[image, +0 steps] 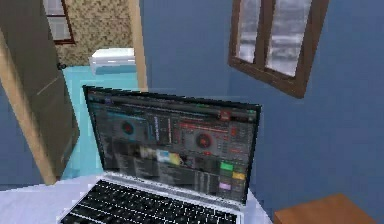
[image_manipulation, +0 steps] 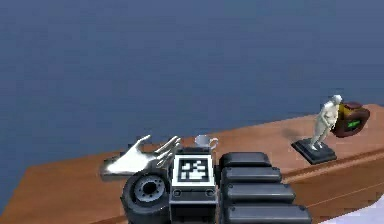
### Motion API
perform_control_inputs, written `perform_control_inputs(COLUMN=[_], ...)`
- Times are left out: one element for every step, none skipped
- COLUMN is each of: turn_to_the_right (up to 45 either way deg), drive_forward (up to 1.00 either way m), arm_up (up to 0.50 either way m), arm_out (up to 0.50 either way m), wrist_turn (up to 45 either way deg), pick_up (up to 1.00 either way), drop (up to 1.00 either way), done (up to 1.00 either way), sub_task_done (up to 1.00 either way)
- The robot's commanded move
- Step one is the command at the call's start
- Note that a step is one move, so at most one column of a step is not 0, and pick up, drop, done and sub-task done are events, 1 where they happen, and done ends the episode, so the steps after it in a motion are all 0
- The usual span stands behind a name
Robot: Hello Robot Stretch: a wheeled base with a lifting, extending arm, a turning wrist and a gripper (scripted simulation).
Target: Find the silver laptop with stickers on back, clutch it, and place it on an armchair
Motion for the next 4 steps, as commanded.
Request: perform_control_inputs(turn_to_the_right=[0.0, -45.0, -24.0, 0.0], drive_forward=[0.45, 0.00, 0.00, 0.40], arm_up=[0.00, 0.00, 0.00, 0.00], arm_out=[0.00, 0.00, 0.00, 0.00], wrist_turn=[0.0, 0.0, 0.0, 0.0], pick_up=[0.00, 0.00, 0.00, 0.00], drop=[0.00, 0.00, 0.00, 0.00], done=[0.00, 0.00, 0.00, 0.00], sub_task_done=[0.00, 0.00, 0.00, 0.00])
